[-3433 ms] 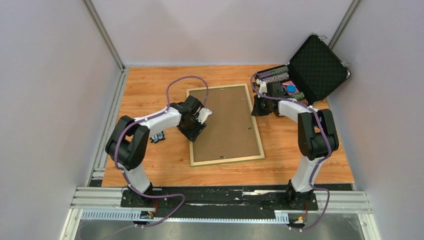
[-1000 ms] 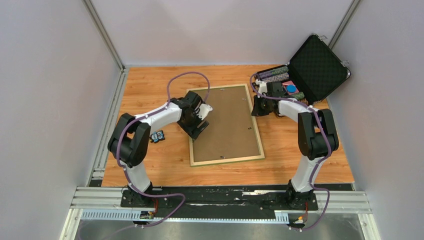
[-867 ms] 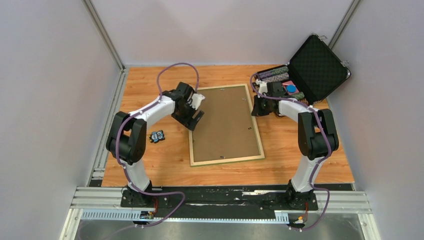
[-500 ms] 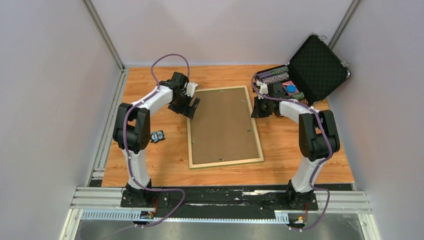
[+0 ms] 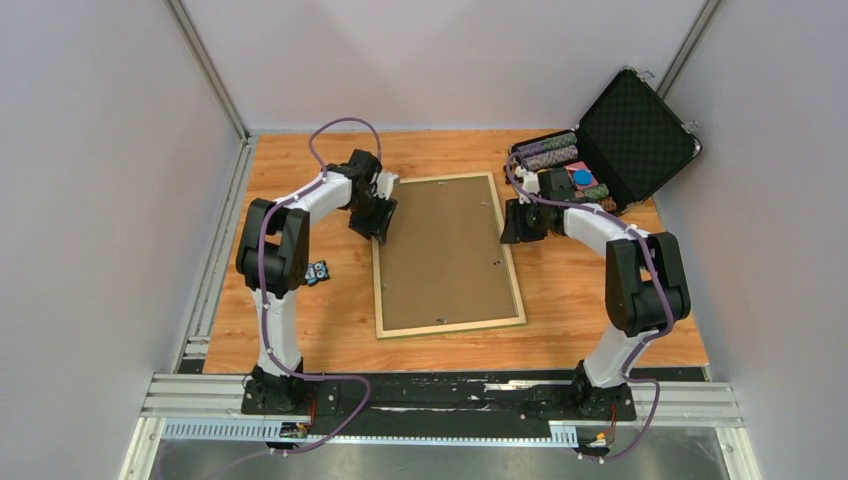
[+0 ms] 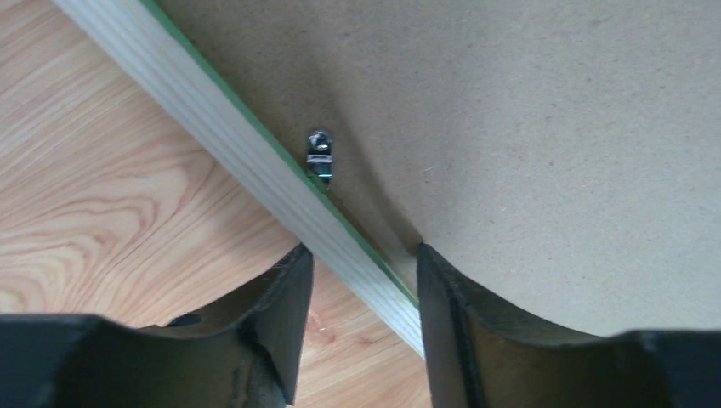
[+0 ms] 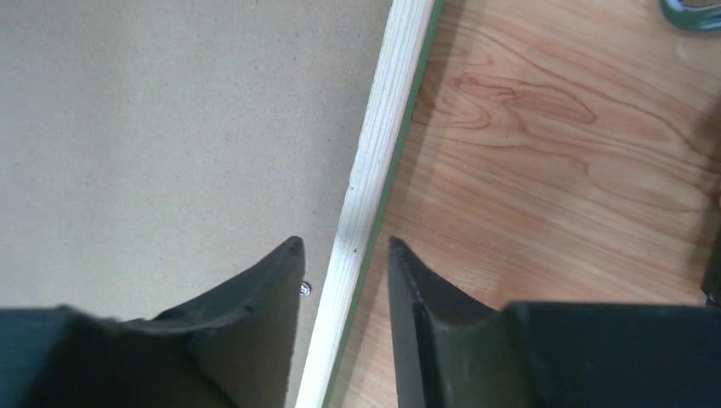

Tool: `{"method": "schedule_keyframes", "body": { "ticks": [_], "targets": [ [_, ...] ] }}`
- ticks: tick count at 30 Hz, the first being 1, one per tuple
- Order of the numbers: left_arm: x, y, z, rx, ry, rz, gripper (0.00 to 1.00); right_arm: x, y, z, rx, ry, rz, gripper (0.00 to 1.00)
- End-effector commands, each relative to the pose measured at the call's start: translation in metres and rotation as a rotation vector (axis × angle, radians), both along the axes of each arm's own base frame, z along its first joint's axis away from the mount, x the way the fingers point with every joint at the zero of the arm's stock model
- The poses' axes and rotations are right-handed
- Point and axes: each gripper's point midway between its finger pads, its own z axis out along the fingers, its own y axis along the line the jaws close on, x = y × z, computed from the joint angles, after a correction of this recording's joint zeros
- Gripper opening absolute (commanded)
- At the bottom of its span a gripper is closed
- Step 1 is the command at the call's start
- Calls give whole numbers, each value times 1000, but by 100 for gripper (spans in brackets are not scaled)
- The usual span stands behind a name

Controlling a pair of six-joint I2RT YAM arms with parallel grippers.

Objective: Put the photo into the frame
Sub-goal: Install the photo frame at the center of the board.

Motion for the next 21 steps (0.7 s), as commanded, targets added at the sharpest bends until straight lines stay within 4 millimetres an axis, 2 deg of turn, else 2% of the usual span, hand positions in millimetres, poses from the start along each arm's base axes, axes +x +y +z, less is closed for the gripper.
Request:
{"method": "schedule_keyframes", "body": {
  "ticks": [1,4,6,12,18,21],
  "targets": [
    [-6,-6,-2,-33,21,4,50,6,4,27,17,-76,5,45],
    [-7,-9,-5,-42,32,-1,41,11,4,32,11,-96,0,56],
    [-6,-9,-4,-43,25,-6,33,15,3,36,7,-111,-6,60],
    [2,-7,-3,-26,0,-37,17,25,2,44,1,-140,-14,62],
    [-3,1,-11,15,13,-100,0,33,10,46,32,-147,9,62],
    [-8,3,-15,18,16,-108,0,39,15,42,54,-133,-2,62]
  ]
}}
